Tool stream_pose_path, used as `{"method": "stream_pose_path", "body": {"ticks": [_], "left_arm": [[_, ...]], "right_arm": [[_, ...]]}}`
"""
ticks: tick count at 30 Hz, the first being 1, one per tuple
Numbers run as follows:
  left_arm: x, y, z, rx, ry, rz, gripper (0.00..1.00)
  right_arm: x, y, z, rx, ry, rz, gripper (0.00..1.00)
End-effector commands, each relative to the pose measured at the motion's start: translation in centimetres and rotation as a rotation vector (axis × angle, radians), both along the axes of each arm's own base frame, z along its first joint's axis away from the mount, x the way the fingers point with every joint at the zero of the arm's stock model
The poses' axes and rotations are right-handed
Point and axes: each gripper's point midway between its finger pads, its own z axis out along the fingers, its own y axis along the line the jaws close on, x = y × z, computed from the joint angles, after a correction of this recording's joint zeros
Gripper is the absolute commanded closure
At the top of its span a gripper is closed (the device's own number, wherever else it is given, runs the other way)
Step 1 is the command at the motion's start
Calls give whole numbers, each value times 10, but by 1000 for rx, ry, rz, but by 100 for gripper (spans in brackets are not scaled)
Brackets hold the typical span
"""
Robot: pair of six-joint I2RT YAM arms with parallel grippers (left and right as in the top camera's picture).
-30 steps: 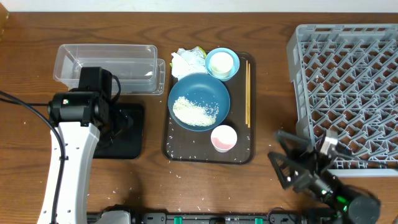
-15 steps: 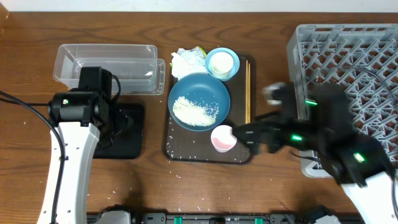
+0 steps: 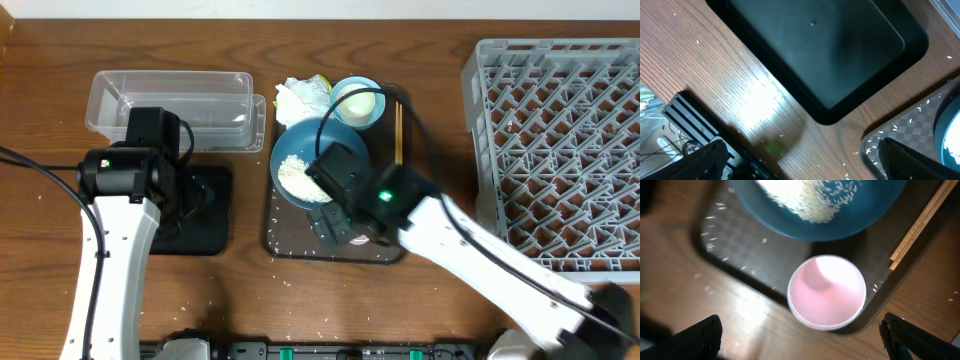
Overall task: Sort waste into correct bins and load items into the dishwasher rack
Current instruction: 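Reach the right gripper to the pink cup and grasp it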
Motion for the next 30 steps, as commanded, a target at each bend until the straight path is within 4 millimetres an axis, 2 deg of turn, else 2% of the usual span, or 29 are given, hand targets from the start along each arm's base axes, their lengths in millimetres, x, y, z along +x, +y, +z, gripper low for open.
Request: {"method": "stream_pose_path", "body": {"ticks": [1, 2, 3, 5, 7, 11, 13, 16, 19, 20, 21, 24, 28, 30], "left_arm": [[1, 2, 6, 5, -22, 11, 1], [1, 2, 6, 5, -22, 11, 1], [1, 2, 6, 5, -22, 11, 1], [1, 2, 6, 5, -22, 11, 1], [1, 2, 6, 5, -22, 11, 1], [1, 2, 6, 5, -22, 11, 1], [1, 2, 6, 5, -22, 11, 1], [1, 2, 6, 5, -22, 11, 1], [1, 2, 6, 5, -22, 11, 1], [1, 2, 6, 5, -22, 11, 1], [1, 2, 6, 5, -22, 11, 1], [1, 2, 6, 5, -22, 11, 1], [1, 2, 6, 5, -22, 11, 1], [1, 2, 6, 5, -22, 11, 1]], "right_arm": [[2, 7, -17, -51, 8, -20, 18], [2, 7, -25, -71, 23, -15, 28], [1, 6, -32, -92, 39, -15, 33], [-1, 7, -43, -111, 70, -12, 26], [-7, 12, -54, -105, 120, -5, 24], [-11, 19, -72, -112, 167, 5, 26], [-11, 19, -80, -127, 179, 5, 32], [-11, 17, -86, -141, 190, -5, 64], [-10, 18, -85, -138, 188, -5, 86], [-10, 18, -84, -134, 185, -5, 96], [-10, 19, -83, -134, 185, -4, 99], [-7, 18, -69, -135, 169, -7, 99], [13, 4, -22, -157, 82, -20, 99], [26, -9, 9, -167, 21, -28, 99]]}}
